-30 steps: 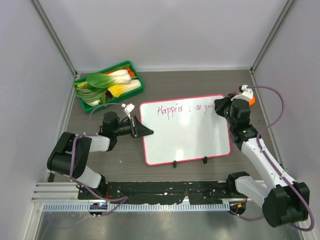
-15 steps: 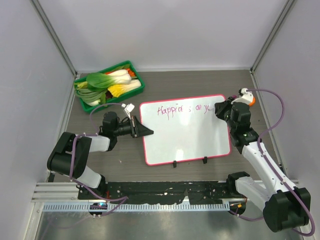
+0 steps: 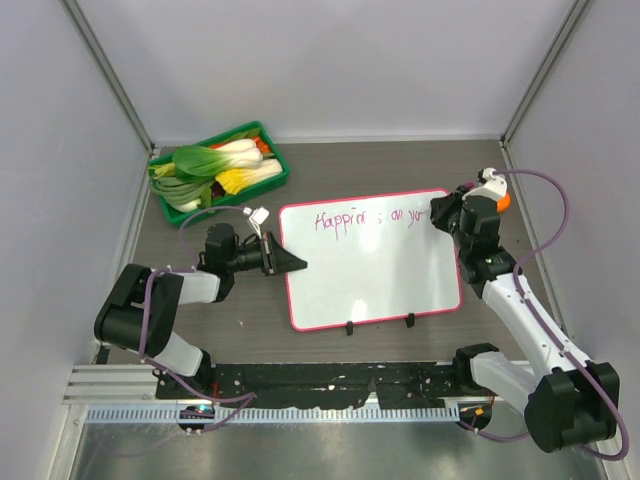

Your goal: Write a sentence on the whiteboard

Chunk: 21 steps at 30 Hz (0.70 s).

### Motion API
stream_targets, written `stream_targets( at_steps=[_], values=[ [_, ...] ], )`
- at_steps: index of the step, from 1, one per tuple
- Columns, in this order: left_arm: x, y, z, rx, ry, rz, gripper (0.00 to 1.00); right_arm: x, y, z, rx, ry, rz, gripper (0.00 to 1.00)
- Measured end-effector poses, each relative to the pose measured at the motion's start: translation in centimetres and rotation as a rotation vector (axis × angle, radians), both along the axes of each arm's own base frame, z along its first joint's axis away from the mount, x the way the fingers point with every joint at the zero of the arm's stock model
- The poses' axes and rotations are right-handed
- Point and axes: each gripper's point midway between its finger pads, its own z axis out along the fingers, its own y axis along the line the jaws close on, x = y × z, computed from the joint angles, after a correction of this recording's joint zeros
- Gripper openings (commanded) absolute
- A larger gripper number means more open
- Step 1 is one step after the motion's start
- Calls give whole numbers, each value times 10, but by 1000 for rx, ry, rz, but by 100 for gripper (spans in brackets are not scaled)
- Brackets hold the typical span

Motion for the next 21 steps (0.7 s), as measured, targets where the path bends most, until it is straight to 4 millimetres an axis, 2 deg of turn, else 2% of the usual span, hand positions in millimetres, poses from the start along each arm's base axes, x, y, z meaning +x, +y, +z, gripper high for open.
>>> stream_targets(
  at_steps=[12,21],
  values=[
    [0,0,0,1,1,0,0,3,6,4,17,-7,27,1],
    [0,0,0,0,-3,-2,0,-2,4,19,24,-49,17,1]
  ],
)
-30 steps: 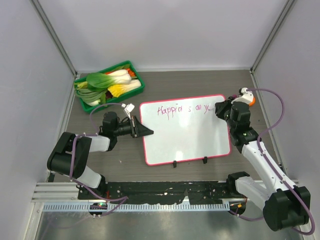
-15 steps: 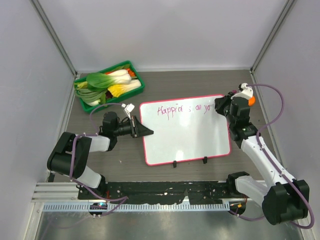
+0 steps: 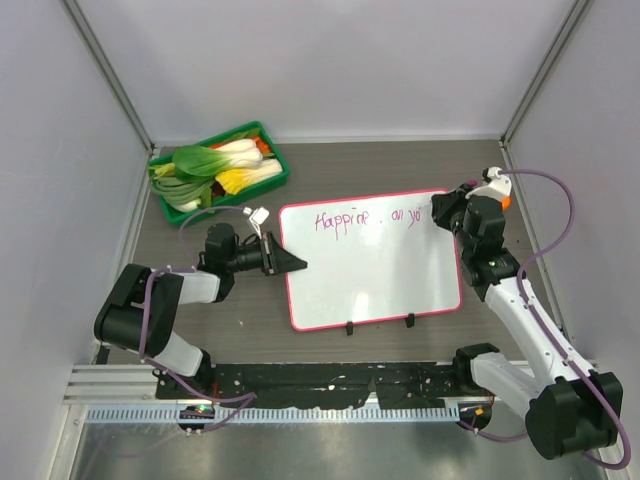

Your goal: Write a sentence on the whiteboard

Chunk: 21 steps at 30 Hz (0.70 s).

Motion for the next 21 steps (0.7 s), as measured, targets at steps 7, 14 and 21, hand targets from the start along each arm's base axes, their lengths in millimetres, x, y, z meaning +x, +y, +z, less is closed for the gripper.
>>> stream_targets(
  at_steps=[7,14,21],
  values=[
    [0,0,0,0,0,-1,0,1,-3,-3,-6,8,-19,1],
    [0,0,0,0,0,0,0,1,-6,-17,-16,38,-35,1],
    [0,0,0,0,1,0,0,1,-8,-18,-17,41,-40,1]
  ],
)
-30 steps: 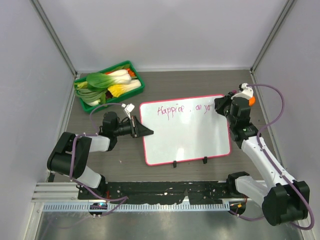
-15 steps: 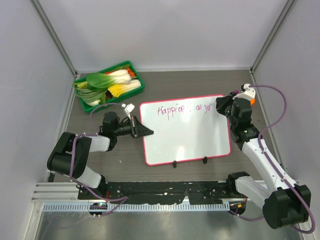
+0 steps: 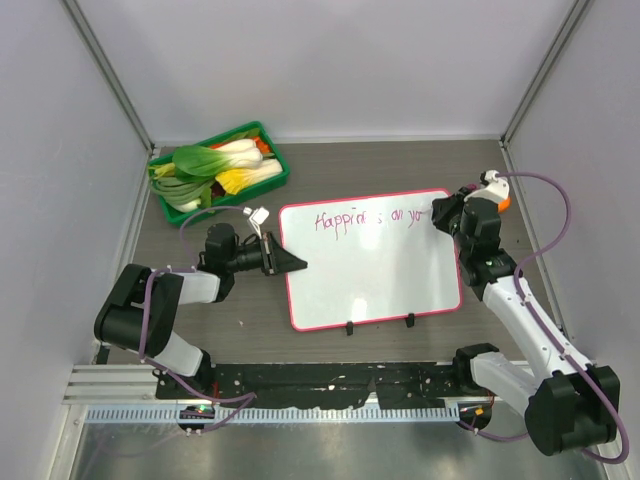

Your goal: Write a sentence on the whiteboard

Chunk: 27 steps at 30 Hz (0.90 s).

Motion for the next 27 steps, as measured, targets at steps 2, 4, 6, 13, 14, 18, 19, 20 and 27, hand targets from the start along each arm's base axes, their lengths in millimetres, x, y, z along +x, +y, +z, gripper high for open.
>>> stream_targets(
  at_steps=[2,4,6,13,14,18,19,20,27],
  values=[
    [0,0,0,0,0,0,0,0,0,-1,0,1,0,1],
    [0,0,0,0,0,0,0,-1,-1,-1,0,1,-1,1],
    [0,0,0,0,0,0,0,-3,-1,-2,-1,0,-1,1],
    [0,0,0,0,0,0,0,-10,-2,-5,-2,3,1,1],
    [0,0,0,0,0,0,0,-11,-2,-6,-2,5,1,1],
    [0,0,0,0,0,0,0,-13,-3,-8,-5,15,1,1],
    [0,0,0,0,0,0,0,-13,-3,-9,-6,15,0,1],
    [0,0,0,0,0,0,0,-13,-3,-9,-8,15,-1,1],
    [0,0,0,0,1,0,0,-11,-6,-11,-13,24,-16,1]
  ],
)
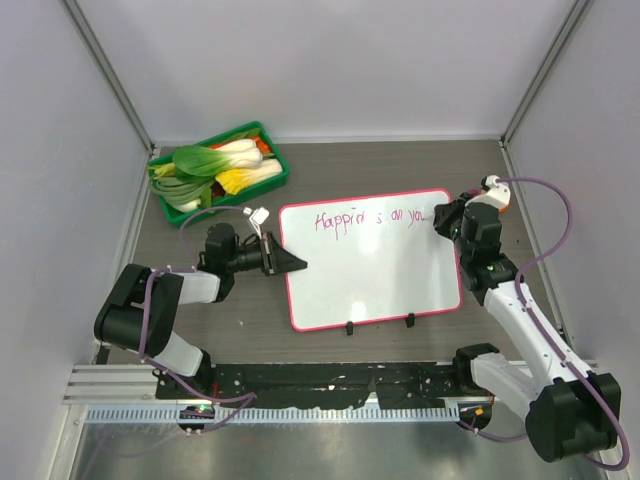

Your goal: Write a sentence on the whiteboard

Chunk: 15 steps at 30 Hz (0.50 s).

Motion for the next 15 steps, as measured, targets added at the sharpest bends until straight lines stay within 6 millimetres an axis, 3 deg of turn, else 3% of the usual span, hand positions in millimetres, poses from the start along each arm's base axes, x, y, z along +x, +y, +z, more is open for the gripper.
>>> stream_targets(
  at_steps=[15],
  values=[
    [0,0,0,0,1,0,0,15,-3,12,-6,-7,-26,1]
  ],
)
